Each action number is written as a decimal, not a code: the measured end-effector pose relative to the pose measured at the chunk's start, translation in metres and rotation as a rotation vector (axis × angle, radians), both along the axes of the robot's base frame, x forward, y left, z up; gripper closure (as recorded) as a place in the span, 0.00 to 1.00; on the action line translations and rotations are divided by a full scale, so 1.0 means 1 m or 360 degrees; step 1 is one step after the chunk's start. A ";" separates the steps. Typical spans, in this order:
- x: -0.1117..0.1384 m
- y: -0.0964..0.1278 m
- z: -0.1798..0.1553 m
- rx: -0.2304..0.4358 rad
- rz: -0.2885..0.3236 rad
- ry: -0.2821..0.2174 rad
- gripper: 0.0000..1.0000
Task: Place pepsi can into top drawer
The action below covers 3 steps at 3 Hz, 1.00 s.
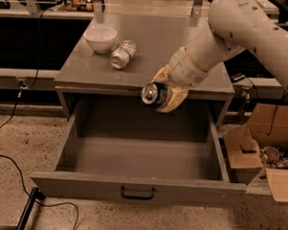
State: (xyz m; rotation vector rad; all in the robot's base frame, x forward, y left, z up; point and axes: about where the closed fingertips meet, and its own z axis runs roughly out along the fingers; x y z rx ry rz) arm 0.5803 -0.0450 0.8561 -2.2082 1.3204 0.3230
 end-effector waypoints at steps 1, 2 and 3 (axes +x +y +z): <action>-0.025 0.019 -0.035 0.0063 0.0022 0.0155 1.00; -0.027 0.020 -0.039 0.0060 0.0028 0.0168 1.00; -0.027 0.022 -0.062 0.0223 0.0034 0.0308 1.00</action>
Offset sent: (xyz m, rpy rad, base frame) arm -0.0224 0.0176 -0.0318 0.0369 0.0881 0.0109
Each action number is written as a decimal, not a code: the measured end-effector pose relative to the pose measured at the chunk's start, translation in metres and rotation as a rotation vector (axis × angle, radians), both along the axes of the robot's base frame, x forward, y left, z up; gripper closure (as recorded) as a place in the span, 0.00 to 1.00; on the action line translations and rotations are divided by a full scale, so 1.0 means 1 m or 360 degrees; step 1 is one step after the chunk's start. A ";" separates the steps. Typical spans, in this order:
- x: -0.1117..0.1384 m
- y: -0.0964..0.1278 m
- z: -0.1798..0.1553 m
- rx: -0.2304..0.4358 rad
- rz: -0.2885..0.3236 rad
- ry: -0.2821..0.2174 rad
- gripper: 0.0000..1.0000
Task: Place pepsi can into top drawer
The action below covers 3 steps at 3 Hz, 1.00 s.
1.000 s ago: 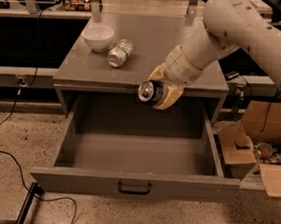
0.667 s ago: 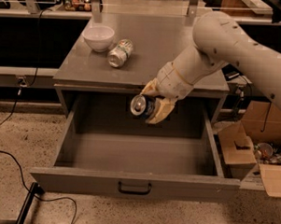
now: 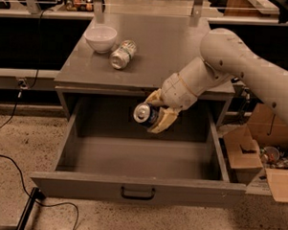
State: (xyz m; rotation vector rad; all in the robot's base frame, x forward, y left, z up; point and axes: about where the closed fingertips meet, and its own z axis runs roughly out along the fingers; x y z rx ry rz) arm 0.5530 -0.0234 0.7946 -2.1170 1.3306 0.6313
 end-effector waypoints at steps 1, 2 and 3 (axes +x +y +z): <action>-0.010 0.001 -0.055 0.0413 -0.0044 0.0206 1.00; -0.016 -0.013 -0.086 0.0788 -0.0141 0.0330 1.00; -0.015 -0.032 -0.093 0.0924 -0.0215 0.0367 1.00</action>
Offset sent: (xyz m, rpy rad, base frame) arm -0.0162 -0.0469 -0.1203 0.7803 0.2959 -0.1724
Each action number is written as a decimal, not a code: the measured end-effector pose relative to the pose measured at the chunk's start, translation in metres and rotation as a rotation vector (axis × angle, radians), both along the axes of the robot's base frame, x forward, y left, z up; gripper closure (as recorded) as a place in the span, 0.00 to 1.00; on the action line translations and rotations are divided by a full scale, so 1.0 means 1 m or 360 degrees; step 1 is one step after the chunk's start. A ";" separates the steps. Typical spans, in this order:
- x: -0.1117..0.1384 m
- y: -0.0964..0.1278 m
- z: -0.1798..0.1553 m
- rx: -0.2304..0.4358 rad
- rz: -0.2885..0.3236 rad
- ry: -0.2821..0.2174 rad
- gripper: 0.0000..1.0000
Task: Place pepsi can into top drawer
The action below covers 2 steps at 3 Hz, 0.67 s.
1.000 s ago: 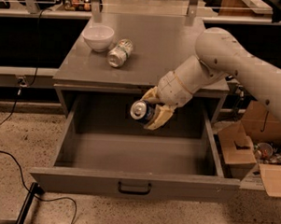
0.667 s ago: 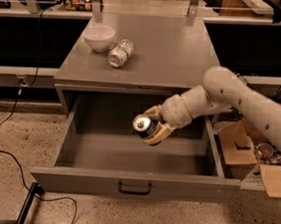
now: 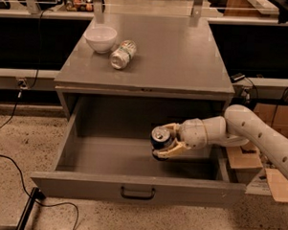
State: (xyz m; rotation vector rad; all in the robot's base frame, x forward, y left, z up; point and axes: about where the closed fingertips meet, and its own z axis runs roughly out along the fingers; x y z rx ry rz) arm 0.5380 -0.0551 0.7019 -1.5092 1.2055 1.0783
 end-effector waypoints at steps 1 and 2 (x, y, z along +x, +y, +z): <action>-0.001 -0.001 -0.005 0.0012 -0.0006 0.0013 1.00; -0.003 0.000 -0.010 0.0046 -0.0017 0.0029 1.00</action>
Offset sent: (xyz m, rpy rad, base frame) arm -0.0045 -0.0056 -0.0150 0.0528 0.0275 -0.0291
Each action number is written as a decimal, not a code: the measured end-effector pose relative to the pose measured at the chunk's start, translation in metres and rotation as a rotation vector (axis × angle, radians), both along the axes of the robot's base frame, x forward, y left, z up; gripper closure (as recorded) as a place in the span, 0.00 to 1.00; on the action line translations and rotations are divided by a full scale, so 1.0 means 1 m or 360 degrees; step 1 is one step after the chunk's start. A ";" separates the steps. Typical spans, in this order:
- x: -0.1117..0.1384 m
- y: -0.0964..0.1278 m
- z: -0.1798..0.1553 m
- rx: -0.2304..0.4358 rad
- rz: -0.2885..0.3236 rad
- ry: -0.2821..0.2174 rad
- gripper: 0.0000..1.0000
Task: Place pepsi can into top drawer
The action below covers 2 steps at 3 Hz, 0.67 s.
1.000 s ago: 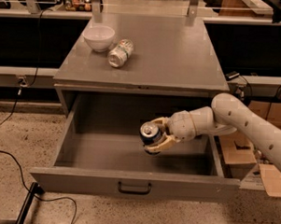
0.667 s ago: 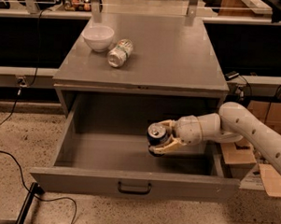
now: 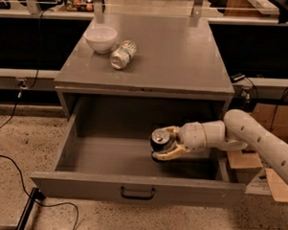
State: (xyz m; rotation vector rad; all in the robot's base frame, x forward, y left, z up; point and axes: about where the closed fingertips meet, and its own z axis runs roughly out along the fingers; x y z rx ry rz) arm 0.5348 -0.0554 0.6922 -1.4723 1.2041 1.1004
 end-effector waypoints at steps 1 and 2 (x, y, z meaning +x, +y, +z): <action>-0.001 0.001 -0.003 0.0009 -0.0005 0.0012 1.00; -0.001 0.004 -0.003 0.0012 0.0003 0.0013 0.82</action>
Offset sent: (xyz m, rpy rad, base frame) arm -0.0006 0.0015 -0.0031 0.0060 0.0072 -0.0029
